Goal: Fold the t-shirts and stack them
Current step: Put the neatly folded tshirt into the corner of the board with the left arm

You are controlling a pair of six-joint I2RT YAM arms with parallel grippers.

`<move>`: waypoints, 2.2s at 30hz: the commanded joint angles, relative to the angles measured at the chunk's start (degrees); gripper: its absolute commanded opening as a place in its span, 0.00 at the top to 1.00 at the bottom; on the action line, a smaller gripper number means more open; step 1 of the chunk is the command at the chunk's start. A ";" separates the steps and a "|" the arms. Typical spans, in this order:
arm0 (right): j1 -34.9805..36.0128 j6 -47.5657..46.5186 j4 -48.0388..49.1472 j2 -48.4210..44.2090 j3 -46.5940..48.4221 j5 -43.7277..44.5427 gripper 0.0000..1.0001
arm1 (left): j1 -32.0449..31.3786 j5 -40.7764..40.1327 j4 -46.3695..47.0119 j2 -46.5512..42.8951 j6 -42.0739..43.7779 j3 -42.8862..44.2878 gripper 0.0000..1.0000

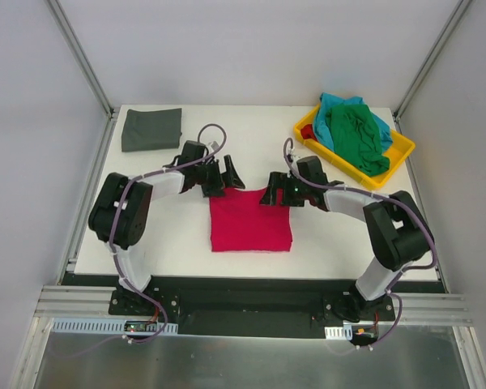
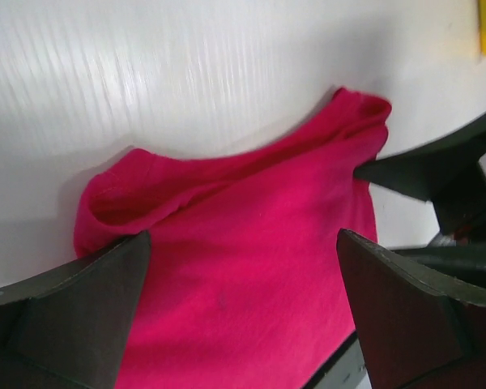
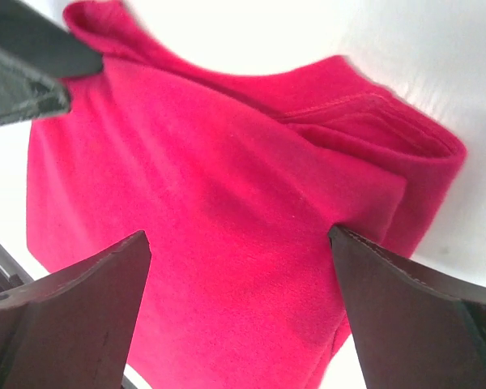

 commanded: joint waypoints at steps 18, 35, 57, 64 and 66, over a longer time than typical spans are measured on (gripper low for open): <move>-1.17 7.23 -19.18 -54.07 -19.32 30.29 0.04 | -4.24 -14.21 -12.61 -33.82 -1.15 -20.87 0.01; -1.25 12.17 -20.41 -77.67 -32.81 27.15 0.04 | -15.92 -26.07 -12.78 -17.49 -8.71 -20.36 0.44; -1.25 3.65 -18.92 -81.53 -36.14 26.45 0.04 | -24.64 -61.75 -35.38 -4.55 7.52 8.73 1.00; -1.34 0.13 -20.50 -85.49 -37.46 25.12 0.04 | -16.03 -66.60 -31.26 -1.58 22.72 19.62 1.00; -1.34 0.31 -22.86 -86.45 -37.29 24.86 0.04 | -12.79 -67.04 -26.78 1.57 28.09 22.78 1.00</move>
